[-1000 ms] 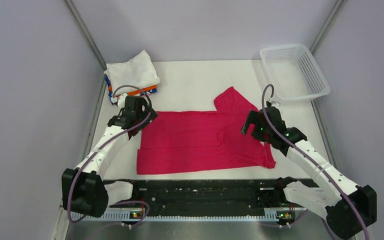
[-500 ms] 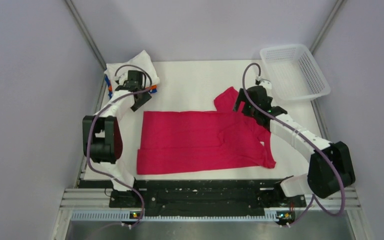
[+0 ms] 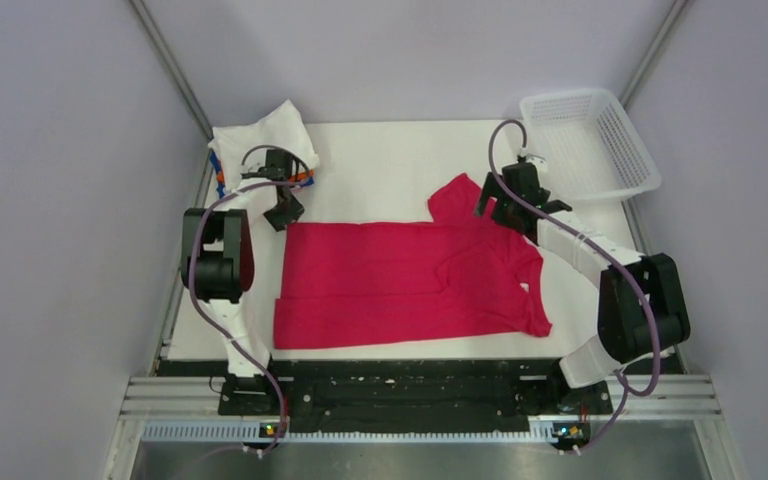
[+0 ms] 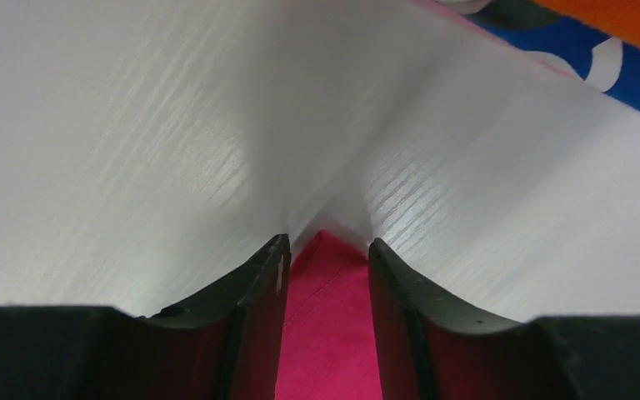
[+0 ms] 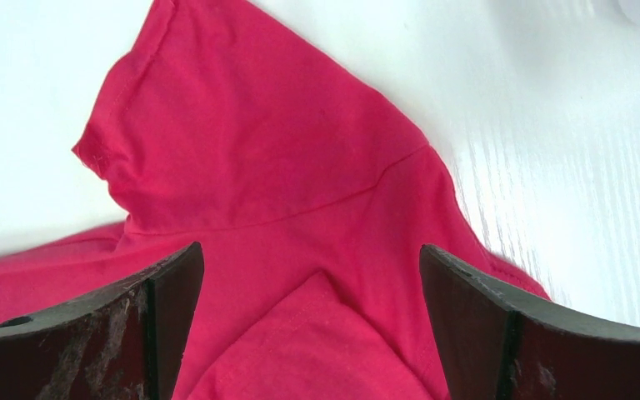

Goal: Fold and stack the t-shirts
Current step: Grab the side of the flattened tshirt furthest away from the robot with both arms

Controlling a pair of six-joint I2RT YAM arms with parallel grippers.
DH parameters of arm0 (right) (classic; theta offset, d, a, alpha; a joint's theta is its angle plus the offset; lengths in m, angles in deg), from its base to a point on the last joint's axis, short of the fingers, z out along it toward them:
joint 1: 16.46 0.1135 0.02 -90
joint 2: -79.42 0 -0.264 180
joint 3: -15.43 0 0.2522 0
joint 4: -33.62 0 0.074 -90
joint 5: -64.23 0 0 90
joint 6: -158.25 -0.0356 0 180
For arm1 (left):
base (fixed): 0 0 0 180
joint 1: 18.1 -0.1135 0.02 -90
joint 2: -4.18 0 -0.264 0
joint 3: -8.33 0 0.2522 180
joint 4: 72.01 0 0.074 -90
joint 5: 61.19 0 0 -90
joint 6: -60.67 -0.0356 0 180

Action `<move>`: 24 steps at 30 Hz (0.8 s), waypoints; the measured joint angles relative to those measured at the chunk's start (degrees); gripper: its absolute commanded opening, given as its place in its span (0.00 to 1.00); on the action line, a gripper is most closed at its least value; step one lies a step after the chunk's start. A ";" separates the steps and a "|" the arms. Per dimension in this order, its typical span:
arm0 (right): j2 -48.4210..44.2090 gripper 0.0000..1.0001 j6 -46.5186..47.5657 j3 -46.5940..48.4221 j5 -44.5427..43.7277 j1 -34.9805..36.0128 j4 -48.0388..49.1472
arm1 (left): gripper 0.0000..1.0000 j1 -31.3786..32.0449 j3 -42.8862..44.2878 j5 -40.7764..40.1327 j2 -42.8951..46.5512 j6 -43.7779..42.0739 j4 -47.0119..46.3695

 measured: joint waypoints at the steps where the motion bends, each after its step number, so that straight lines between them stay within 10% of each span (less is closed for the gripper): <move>1: 0.33 0.99 0.07 0.22 0.11 -0.07 0.07 | 0.42 0.00 0.02 0.35 -0.37 -0.04 -0.02; 5: 0.68 0.99 0.66 0.33 0.57 -0.33 0.61 | 0.36 0.02 0.24 1.81 -1.20 -0.07 -0.15; 11: 2.97 0.99 1.99 4.11 0.83 -0.61 0.90 | 0.00 -0.09 -0.24 2.89 -1.07 0.17 -0.37; 24: 26.75 0.86 7.78 30.95 2.49 -0.76 0.42 | 0.00 -0.13 -8.68 6.73 6.32 -1.09 -2.86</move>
